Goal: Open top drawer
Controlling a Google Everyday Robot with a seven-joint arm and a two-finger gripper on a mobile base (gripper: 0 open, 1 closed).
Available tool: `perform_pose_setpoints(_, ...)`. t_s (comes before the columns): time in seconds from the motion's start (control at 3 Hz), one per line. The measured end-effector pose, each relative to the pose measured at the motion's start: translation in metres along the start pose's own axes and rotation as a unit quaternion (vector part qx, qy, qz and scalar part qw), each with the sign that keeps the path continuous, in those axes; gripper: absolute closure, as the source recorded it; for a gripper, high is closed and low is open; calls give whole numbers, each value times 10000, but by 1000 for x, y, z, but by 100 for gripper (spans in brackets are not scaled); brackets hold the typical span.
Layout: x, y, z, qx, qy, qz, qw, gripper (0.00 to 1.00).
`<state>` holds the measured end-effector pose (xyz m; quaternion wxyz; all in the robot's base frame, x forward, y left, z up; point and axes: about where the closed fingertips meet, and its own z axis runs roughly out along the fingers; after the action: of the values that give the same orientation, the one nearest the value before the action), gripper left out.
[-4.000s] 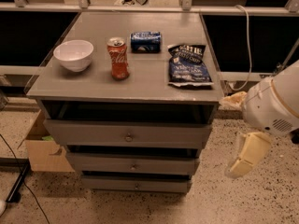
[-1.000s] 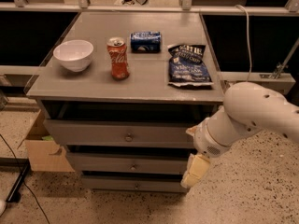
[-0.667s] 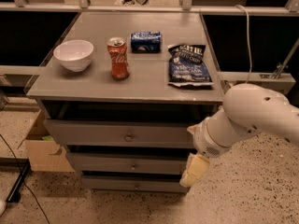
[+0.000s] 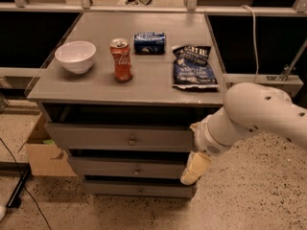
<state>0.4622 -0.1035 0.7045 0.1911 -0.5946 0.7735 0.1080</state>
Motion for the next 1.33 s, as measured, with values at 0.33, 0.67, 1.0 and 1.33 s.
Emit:
perform_pose_setpoints(0.33, -11, -7, 11, -4, -45, -74, 10000, 0)
perform_pose_setpoints(0.67, -29, -16, 17, 64, -141, -270, 9995, 0)
perform_pose_setpoints(1.0, -35, -30, 34, 3, -143, -330, 9994, 0)
perform_pose_setpoints(1.33, -36, -35, 45, -106, -183, -309, 9993, 0)
